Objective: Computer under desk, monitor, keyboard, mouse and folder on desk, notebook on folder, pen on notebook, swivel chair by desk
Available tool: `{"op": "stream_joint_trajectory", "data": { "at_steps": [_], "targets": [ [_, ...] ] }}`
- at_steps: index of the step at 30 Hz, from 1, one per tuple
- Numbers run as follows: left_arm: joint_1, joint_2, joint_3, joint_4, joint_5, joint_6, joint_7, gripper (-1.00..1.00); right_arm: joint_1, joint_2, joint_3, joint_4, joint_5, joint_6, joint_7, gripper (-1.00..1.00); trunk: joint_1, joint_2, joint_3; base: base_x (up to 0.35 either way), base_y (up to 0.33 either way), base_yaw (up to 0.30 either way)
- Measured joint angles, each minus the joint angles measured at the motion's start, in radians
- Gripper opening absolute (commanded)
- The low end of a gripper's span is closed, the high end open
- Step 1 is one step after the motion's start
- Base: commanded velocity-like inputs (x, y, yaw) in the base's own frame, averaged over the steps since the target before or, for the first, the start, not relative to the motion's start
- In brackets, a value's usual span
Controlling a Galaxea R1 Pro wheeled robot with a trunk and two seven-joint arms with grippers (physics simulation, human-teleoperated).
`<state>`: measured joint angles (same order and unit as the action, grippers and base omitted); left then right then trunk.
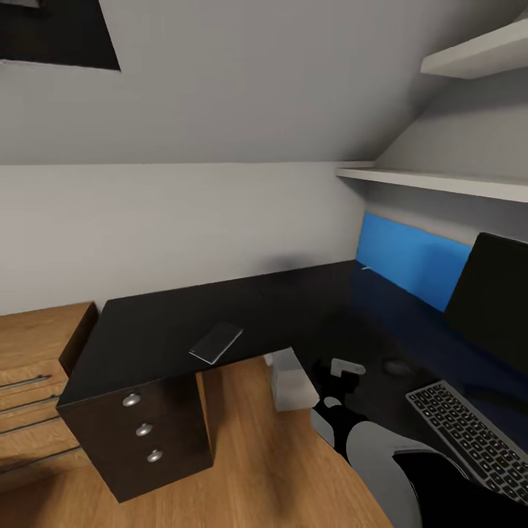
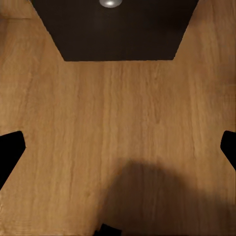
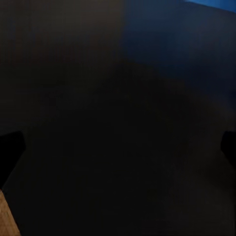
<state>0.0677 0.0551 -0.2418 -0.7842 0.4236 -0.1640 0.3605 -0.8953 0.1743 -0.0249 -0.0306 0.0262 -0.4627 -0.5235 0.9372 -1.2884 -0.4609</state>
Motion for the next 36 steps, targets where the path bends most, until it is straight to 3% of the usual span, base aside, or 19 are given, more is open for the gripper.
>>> {"op": "stream_joint_trajectory", "data": {
  "at_steps": [2, 5, 25, 36],
  "targets": [
    [0.0, 0.002, 0.031, 0.0, -0.001, 0.0, -0.003, 1.0, 0.001, 0.0, 0.001, -0.001, 0.0, 0.0, 0.001, 1.0, 0.0, 0.0, 0.0, -0.289, -0.099, 0.279],
    [0.0, 0.003, 0.049, 0.0, -0.002, -0.001, -0.006, 1.0, 0.004, 0.0, 0.001, -0.001, 0.0, 0.0, 0.0, 1.0, 0.0, 0.0, 0.0, -0.282, -0.03, 0.277],
    [0.0, 0.001, 0.053, 0.0, -0.003, 0.001, -0.007, 1.0, 0.014, 0.0, 0.001, 0.002, 0.004, -0.053, -0.012, 1.0, 0.0, 0.0, 0.022, -0.035, -0.002, 0.196],
    [0.0, -0.001, 0.053, 0.0, -0.005, 0.003, -0.007, 1.0, 0.016, 0.0, 0.001, 0.023, 0.018, -0.051, 0.0, 1.0, 0.0, 0.0, 0.026, -0.293, 0.012, 0.267]
  ]
}}
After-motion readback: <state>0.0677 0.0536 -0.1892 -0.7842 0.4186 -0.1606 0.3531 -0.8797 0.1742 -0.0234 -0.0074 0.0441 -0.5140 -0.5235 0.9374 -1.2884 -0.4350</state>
